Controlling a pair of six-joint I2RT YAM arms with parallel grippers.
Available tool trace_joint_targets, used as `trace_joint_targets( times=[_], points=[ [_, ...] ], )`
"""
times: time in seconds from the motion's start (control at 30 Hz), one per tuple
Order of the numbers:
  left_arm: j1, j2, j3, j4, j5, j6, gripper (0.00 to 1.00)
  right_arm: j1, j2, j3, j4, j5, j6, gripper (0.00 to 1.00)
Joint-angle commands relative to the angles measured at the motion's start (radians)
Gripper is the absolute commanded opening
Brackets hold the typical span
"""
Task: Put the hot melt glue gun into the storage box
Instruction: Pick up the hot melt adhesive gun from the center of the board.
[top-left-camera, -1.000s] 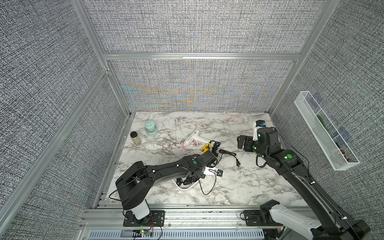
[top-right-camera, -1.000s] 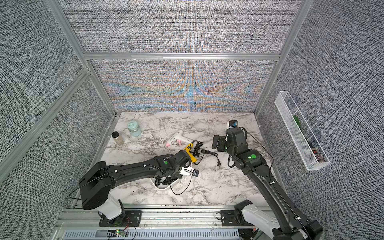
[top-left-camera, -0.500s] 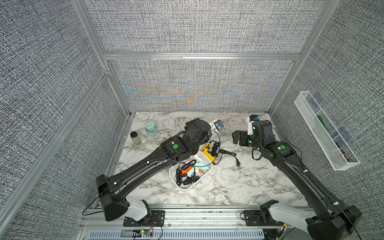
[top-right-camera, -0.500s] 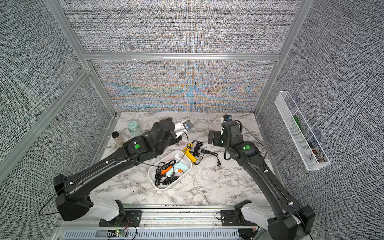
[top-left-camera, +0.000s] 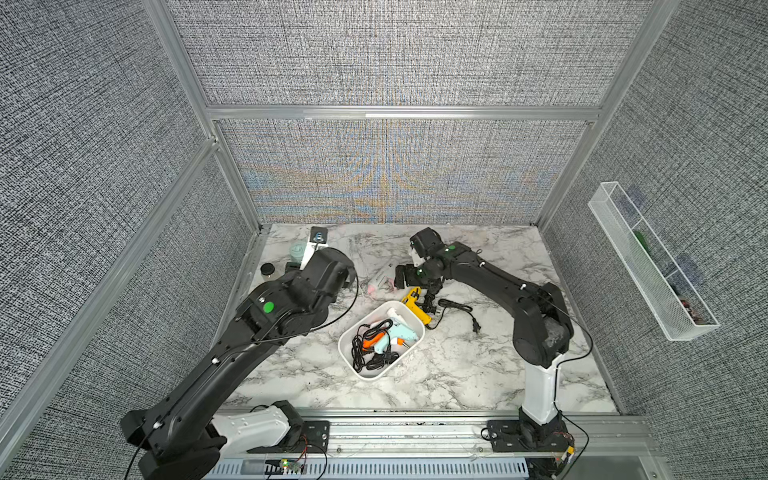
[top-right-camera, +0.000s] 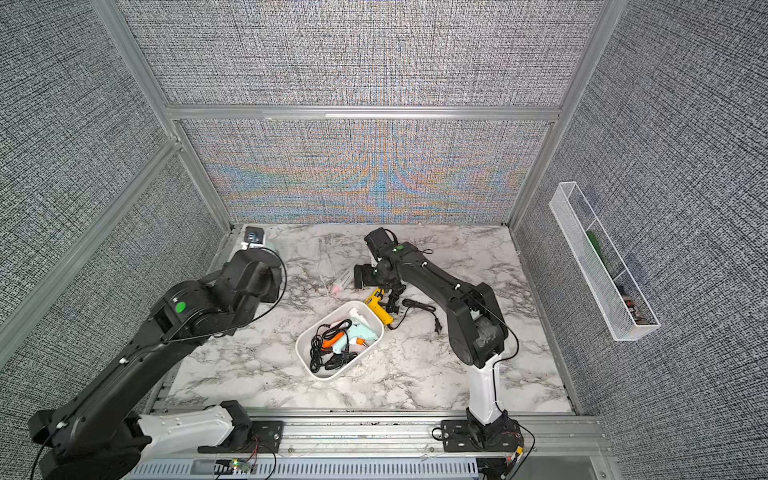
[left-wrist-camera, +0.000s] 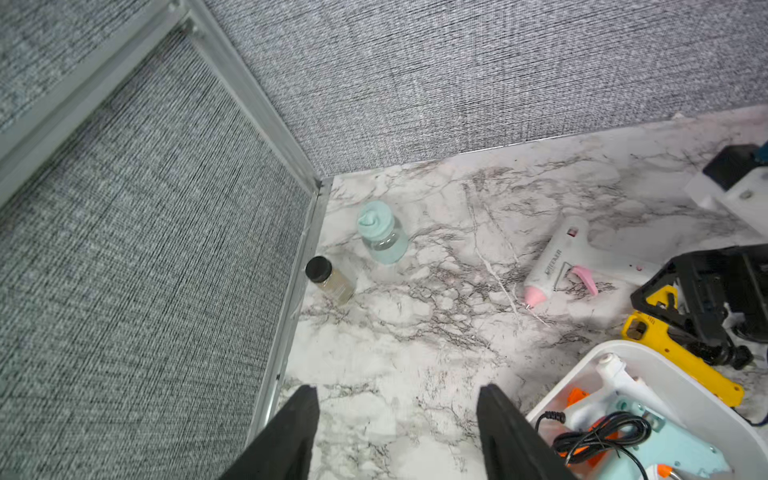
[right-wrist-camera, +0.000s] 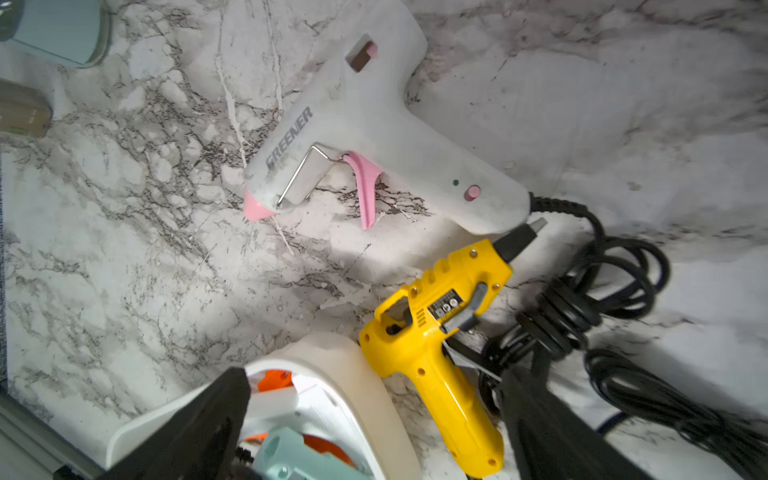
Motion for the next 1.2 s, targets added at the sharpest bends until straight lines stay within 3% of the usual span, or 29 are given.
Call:
trace_joint_targets(
  times=[0.0, 0.53, 0.63, 0.73, 0.83, 1.0, 1.17],
  points=[
    [0.016, -0.027, -0.008, -0.097, -0.011, -0.113, 0.65, 0.003, 0.044, 0.014, 0.000, 0.023, 0.104, 0.99],
    [0.042, -0.066, -0.061, -0.103, 0.020, -0.112, 0.59, -0.002, 0.171, 0.016, 0.025, 0.131, 0.229, 0.71],
    [0.045, -0.059, -0.058, -0.105, 0.028, -0.107, 0.58, -0.005, 0.194, 0.023, 0.026, 0.132, 0.226, 0.58],
    [0.048, -0.053, -0.054, -0.103, 0.033, -0.103, 0.58, -0.007, 0.198, 0.021, 0.029, 0.144, 0.223, 0.36],
    [0.051, -0.051, -0.050, -0.097, 0.040, -0.100, 0.58, -0.008, 0.195, 0.029, 0.017, 0.163, 0.209, 0.22],
    [0.055, -0.045, -0.045, -0.094, 0.048, -0.100, 0.57, -0.008, 0.145, 0.056, -0.024, 0.216, 0.164, 0.10],
    [0.057, -0.043, -0.041, -0.099, 0.043, -0.098, 0.57, 0.000, 0.006, 0.095, -0.088, 0.254, 0.095, 0.01]
  ],
)
